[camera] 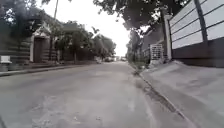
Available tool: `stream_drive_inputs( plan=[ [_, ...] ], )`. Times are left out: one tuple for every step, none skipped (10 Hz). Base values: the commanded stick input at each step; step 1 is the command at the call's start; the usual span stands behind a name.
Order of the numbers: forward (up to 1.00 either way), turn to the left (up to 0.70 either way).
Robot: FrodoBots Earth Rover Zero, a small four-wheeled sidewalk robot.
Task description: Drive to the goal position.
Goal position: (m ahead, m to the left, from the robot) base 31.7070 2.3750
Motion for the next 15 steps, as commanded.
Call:
stream_drive_inputs(
  plan=[
    [1.00,0.02],
    [1.00,0.01],
    [1.00,0.15],
    [1.00,-0.12],
    [1.00,-0.37],
    [1.00,-0.40],
    [1.00,-0.40],
    [1.00,-0.15],
    [1.00,0.06],
    [1.00,0.04],
    [1.00,0.00],
    [1.00,0.00],
    [1.00,0.00],
    [1.00,0.00],
    [1.00,0.00]
  ],
)
